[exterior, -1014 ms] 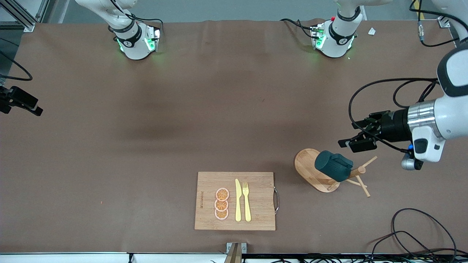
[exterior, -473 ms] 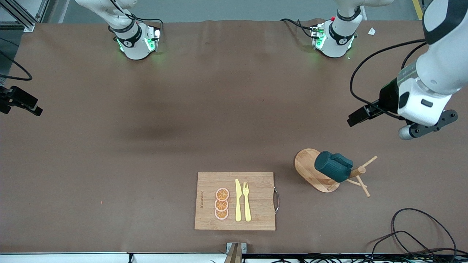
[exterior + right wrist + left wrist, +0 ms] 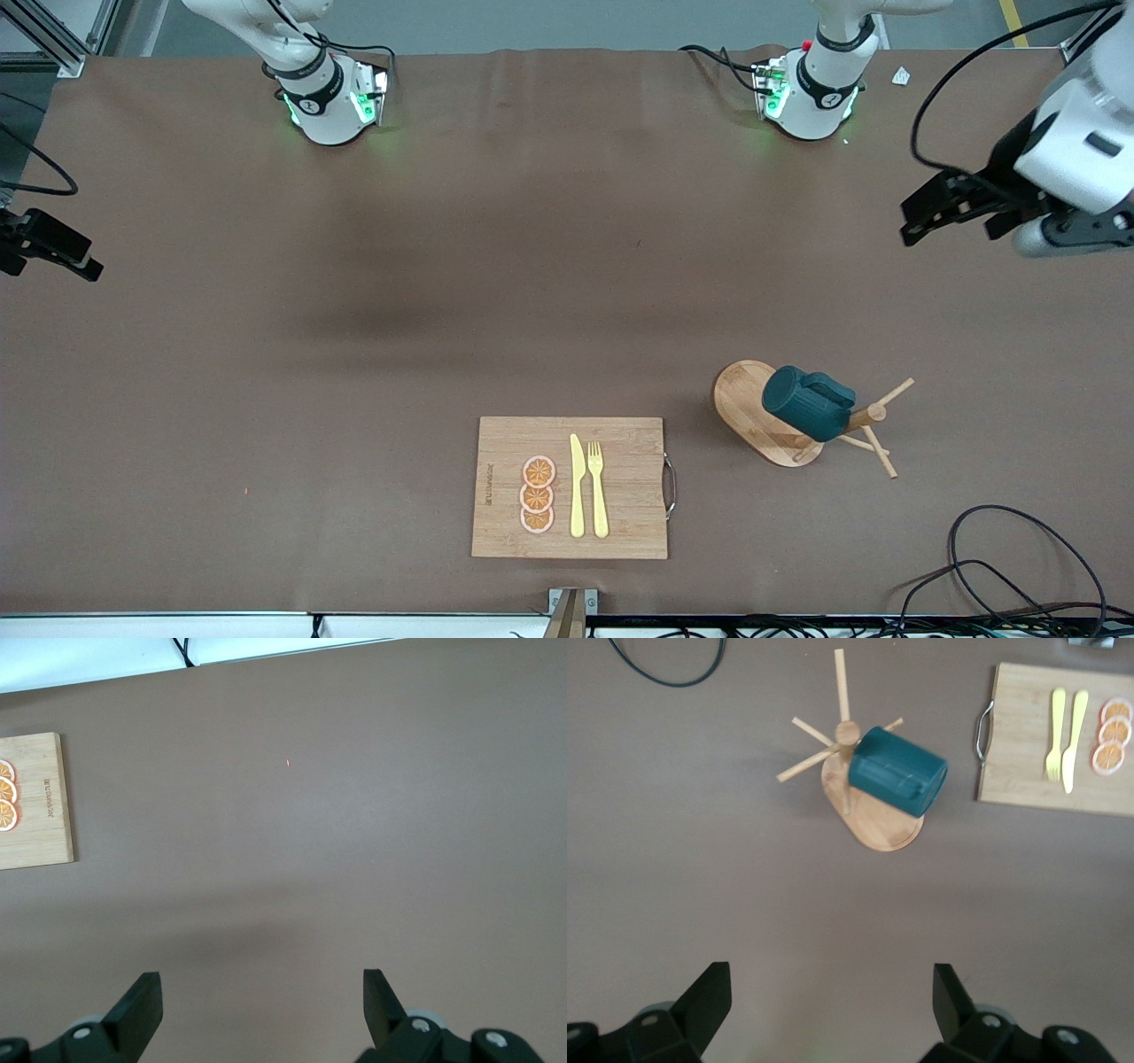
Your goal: Pass cup and hang on rack
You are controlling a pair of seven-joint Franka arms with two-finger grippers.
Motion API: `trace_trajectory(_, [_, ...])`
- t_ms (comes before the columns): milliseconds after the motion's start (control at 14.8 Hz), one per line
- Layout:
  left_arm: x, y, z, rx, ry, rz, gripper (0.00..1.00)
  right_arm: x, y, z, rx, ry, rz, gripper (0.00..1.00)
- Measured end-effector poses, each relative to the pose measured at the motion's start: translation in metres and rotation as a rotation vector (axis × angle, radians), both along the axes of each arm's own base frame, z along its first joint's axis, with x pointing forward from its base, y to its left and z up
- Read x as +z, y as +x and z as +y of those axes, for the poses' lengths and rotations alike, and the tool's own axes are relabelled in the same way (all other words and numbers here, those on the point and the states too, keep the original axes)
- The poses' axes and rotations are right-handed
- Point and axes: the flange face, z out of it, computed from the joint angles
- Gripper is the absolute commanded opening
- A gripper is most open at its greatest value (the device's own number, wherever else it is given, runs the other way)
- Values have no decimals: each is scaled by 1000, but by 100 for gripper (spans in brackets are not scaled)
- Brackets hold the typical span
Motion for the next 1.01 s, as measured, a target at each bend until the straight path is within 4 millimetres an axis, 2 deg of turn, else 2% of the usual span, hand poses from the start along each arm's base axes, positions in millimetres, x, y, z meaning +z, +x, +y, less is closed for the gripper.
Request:
trace_trajectory(203, [5,-12,25,-31,9,3,100,0,0,0,0,0,0,100])
trace_trajectory(541, [2,-31,30,-38,51,16,100,0,0,0,0,0,0,100])
trace_trajectory(1014, [-5,-51,47,-15,59,21,100,0,0,0,0,0,0,100])
